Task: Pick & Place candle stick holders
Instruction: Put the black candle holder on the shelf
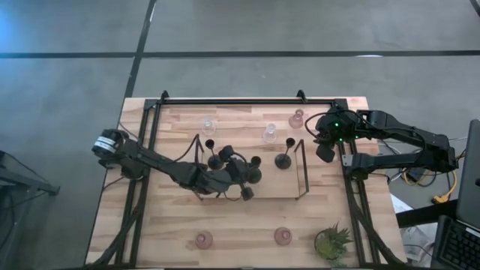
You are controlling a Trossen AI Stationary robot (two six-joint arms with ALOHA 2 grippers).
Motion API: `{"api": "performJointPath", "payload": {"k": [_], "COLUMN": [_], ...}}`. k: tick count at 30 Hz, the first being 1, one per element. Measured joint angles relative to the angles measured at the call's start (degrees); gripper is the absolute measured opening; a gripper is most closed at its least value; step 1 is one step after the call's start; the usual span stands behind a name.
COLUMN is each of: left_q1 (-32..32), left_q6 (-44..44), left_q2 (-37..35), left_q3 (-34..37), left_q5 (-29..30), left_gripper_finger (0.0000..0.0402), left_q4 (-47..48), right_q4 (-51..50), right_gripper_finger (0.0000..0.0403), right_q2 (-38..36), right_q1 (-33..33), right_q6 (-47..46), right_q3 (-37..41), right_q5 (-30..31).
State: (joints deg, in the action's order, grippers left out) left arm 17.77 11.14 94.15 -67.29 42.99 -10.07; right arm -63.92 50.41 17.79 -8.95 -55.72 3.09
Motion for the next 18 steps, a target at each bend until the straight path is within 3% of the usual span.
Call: {"api": "performJointPath", "payload": {"k": [8, 18], "left_q1": [-0.05, -0.05], "left_q6": [5.62, 10.51], "left_q2": [0.00, 0.00], "left_q3": [0.75, 0.94], "left_q5": [-0.21, -3.97], "left_gripper_finger": [0.0017, 0.0017], "left_q4": [3.50, 4.32], "right_q4": [-0.01, 0.00], "right_gripper_finger": [0.0091, 0.0073], "right_q2": [0.00, 0.00], "right_q1": [-0.01, -0.01], "right_q6": [-0.02, 0.00], "right_q3": [0.00, 0.00], "right_q5": [0.00, 0.02]}}
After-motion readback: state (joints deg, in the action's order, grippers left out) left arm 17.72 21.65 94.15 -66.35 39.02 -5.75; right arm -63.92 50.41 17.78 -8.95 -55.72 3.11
